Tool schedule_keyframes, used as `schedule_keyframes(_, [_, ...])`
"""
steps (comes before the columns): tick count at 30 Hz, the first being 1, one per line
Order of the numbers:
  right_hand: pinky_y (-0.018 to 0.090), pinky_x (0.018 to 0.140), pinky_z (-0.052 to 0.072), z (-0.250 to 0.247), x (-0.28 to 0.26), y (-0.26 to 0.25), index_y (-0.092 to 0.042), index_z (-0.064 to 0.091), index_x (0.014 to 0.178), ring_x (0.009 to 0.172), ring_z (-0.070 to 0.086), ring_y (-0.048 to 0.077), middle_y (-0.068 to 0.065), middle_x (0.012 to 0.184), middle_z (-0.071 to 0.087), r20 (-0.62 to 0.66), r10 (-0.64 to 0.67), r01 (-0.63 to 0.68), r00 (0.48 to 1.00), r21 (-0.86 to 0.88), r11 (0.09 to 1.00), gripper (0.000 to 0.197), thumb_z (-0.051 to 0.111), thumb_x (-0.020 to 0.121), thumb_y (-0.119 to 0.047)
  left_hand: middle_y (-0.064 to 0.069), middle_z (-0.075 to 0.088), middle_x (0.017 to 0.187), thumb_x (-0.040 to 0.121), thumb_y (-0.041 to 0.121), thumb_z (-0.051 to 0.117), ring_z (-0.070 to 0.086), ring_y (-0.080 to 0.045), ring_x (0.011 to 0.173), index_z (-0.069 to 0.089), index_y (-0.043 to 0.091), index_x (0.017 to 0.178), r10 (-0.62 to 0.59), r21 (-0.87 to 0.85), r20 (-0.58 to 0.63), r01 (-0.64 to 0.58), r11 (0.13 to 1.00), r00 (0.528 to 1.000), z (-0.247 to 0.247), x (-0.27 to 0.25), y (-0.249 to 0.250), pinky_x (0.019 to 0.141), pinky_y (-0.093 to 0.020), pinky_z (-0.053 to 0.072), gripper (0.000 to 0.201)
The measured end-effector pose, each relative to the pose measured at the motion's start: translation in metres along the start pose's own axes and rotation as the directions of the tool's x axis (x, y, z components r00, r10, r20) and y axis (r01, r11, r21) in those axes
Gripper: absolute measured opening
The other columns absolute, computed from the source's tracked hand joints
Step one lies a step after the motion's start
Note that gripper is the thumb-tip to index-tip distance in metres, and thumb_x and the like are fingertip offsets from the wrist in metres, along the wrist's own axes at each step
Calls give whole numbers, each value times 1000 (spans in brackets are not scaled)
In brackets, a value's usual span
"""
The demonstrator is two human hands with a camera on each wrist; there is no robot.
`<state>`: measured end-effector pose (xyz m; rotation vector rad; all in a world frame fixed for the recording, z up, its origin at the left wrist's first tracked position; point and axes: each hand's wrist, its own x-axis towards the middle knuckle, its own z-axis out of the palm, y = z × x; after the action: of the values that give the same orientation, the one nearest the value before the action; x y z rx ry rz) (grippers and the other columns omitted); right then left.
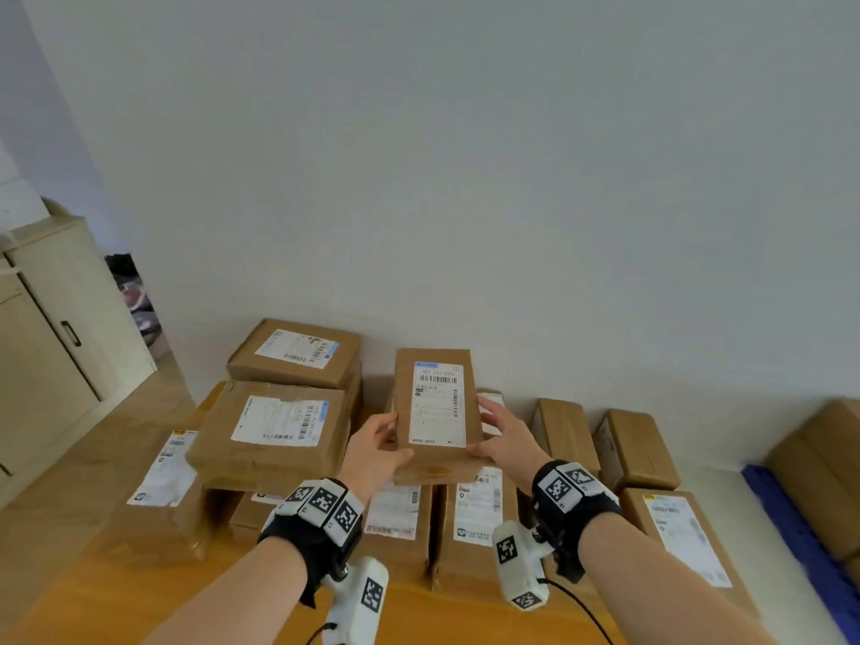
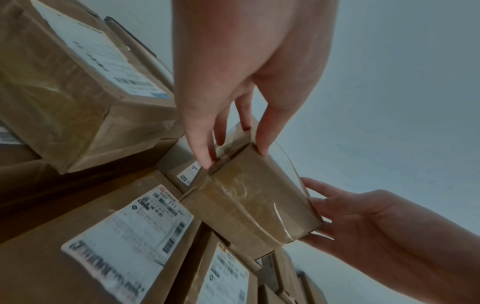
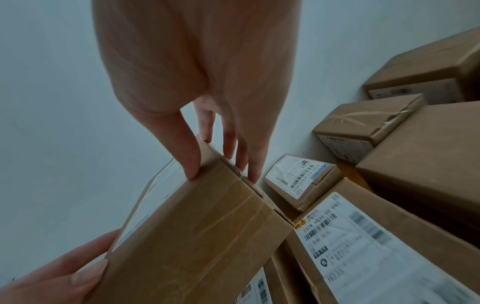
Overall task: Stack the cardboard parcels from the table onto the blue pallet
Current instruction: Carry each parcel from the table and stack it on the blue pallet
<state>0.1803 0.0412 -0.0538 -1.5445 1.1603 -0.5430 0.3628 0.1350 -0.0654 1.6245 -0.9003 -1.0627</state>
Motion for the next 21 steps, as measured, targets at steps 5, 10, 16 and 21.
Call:
schedule_keyframes(5, [41, 98, 49, -2, -54, 12, -26, 33, 143, 122, 51, 20, 1, 133, 49, -58, 30, -29, 998, 22, 999, 79, 66, 79, 6, -3, 57, 127, 76, -3, 71, 52, -18, 122, 48, 19, 121, 30, -31, 72, -28, 999, 997, 7, -33, -8, 101, -44, 46, 54])
schedule_keyframes(10, [46, 104, 43, -12, -111, 27, -24, 30, 145, 128, 45, 21, 0, 137, 46, -161, 68, -61, 985, 52, 997, 81, 65, 79, 7, 0, 52, 133, 79, 0, 70, 46, -16, 126, 40, 18, 139, 24, 35, 175, -30, 999, 984, 29, -66, -9, 104, -38, 42, 69])
schedule_keyframes(16, [39, 99, 47, -47, -169, 50, -25, 33, 143, 121, 48, 15, -2, 133, 48, -280, 108, -65, 954, 160, 985, 80, 64, 78, 10, -1, 52, 134, 79, 1, 70, 48, -19, 126, 42, 19, 137, 67, 56, 298, -88, 995, 952, 76, -96, -1, 102, -44, 45, 67])
schedule_keyframes(21, [35, 90, 53, -99, -240, 75, -26, 35, 142, 119, 50, 20, 1, 131, 47, -414, 183, -70, 891, 273, 959, 79, 59, 78, 15, -5, 52, 135, 77, 2, 72, 49, -21, 125, 41, 19, 138, 89, 74, 462, -138, 988, 883, 149, -126, 9, 103, -47, 44, 71])
